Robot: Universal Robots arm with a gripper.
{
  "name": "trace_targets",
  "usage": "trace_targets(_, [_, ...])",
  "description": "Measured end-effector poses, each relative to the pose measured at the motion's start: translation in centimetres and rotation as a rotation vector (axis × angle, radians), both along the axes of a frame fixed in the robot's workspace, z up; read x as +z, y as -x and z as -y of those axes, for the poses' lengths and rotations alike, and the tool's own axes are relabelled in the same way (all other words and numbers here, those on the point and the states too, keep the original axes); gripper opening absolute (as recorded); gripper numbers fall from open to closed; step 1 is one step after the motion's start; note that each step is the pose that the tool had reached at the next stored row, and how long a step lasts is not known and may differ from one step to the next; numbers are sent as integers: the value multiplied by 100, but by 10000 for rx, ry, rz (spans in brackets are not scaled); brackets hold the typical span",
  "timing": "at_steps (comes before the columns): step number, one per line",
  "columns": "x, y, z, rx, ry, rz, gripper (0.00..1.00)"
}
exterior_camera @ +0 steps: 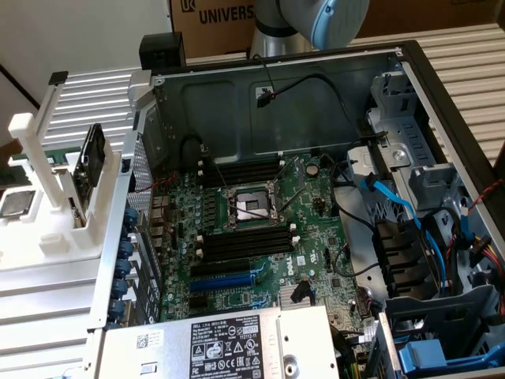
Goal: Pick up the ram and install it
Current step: 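Pick up the ram and move it above insertion slot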
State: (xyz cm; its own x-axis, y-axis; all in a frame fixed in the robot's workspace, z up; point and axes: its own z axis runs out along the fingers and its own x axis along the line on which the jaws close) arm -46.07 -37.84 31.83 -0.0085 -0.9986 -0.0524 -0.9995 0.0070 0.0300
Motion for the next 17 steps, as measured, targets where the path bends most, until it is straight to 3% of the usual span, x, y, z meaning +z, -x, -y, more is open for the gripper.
trace_targets(1, [75, -59, 1, 1, 2, -37, 12])
trace_targets(11, [537, -411, 53, 3, 1, -116, 12])
trace_targets(13, [697, -564, 82, 2, 0, -184, 12])
trace_targets(14, [751, -692, 94, 15, 1, -272, 12])
trace_targets(17, [751, -722, 94, 30, 1, -273, 12])
